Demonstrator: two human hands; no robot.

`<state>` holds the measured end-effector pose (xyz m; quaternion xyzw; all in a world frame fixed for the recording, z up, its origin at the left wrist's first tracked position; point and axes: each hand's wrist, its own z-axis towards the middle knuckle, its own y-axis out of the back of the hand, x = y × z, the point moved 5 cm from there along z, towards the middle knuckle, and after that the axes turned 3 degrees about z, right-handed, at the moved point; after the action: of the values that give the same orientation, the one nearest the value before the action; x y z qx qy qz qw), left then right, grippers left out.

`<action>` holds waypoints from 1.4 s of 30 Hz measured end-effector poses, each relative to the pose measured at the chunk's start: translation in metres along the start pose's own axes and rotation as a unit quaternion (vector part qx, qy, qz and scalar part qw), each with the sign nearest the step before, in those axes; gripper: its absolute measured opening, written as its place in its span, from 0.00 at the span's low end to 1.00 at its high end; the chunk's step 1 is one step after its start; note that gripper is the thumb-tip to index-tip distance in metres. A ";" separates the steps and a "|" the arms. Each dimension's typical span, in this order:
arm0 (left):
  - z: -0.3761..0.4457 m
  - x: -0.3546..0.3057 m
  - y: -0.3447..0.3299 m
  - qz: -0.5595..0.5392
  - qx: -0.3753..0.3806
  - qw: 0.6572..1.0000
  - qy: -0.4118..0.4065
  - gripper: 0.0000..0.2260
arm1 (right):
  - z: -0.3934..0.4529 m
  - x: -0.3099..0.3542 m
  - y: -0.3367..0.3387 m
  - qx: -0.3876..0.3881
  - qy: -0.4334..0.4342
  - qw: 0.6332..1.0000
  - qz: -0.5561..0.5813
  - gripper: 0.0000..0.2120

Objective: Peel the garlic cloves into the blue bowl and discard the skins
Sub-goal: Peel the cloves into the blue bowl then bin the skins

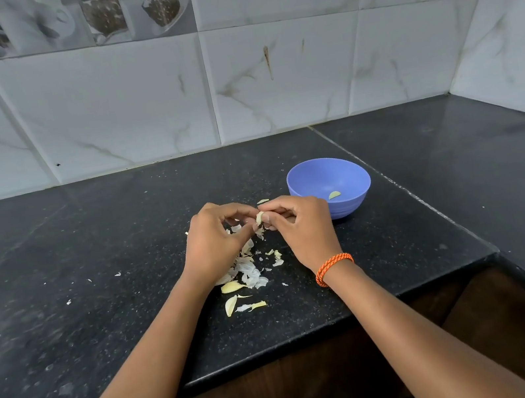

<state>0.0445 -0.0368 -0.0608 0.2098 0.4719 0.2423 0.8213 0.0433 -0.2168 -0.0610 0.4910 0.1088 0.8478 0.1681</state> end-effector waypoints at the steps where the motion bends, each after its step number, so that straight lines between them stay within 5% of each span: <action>1: 0.000 0.000 0.000 0.001 0.002 1.000 -0.002 0.09 | -0.001 -0.001 0.001 -0.006 -0.001 1.000 0.011 0.06; 24: -0.002 -0.006 0.004 0.063 -0.061 0.996 -0.011 0.02 | -0.003 0.005 -0.001 -0.020 0.087 0.996 -0.012 0.05; 35: -0.002 -0.005 -0.005 0.118 -0.036 0.992 -0.032 0.08 | -0.001 -0.004 -0.003 0.006 0.037 0.998 0.040 0.05; 42: 0.000 0.002 -0.010 0.029 0.020 0.999 -0.021 0.08 | -0.001 -0.009 -0.008 0.029 0.010 0.998 0.058 0.07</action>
<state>0.0472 -0.0438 -0.0676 0.2450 0.4532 0.2526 0.8190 0.0482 -0.2133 -0.0713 0.4925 0.1065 0.8576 0.1031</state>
